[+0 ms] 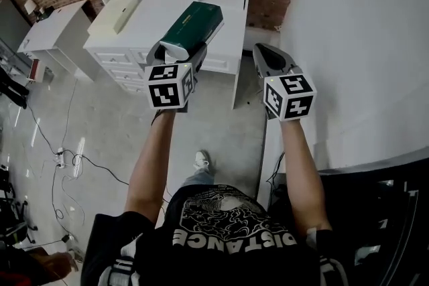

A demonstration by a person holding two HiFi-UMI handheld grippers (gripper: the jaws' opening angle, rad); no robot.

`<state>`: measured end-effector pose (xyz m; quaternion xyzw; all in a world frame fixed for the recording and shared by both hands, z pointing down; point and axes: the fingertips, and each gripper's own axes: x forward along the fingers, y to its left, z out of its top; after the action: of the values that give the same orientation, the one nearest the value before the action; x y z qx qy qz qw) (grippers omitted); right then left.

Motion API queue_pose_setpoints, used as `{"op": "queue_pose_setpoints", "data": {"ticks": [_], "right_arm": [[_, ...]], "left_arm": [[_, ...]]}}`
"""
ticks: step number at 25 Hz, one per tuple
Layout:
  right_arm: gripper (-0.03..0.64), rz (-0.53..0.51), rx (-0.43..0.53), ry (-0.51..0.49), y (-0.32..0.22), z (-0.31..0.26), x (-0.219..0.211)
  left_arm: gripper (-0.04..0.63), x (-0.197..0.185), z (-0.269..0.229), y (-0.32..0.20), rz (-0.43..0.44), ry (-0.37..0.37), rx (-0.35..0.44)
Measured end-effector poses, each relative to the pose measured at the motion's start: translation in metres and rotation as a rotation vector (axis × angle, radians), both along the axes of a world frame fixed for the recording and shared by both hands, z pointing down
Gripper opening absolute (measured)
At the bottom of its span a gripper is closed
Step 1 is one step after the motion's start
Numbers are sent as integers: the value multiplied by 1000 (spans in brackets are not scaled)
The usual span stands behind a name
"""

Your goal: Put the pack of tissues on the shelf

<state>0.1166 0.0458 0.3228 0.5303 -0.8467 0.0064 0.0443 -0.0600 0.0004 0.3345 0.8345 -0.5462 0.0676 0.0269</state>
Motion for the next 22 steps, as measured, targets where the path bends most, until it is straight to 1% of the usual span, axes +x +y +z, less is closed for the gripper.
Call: {"op": "queue_pose_setpoints", "data": {"ticks": [11,16,22], "right_arm": [[3,64,-11,13,-109,-15,-30],[3,83,-19,29,-142,-17,-49],[3,90,-28,43,-170,-18,-72]], "left_arm": [[453,-24,-7,-119,74,3,-13],[453,-41,-6,-157,99,18,-19],[453,-59,-4,-187,121,30,-26]]}}
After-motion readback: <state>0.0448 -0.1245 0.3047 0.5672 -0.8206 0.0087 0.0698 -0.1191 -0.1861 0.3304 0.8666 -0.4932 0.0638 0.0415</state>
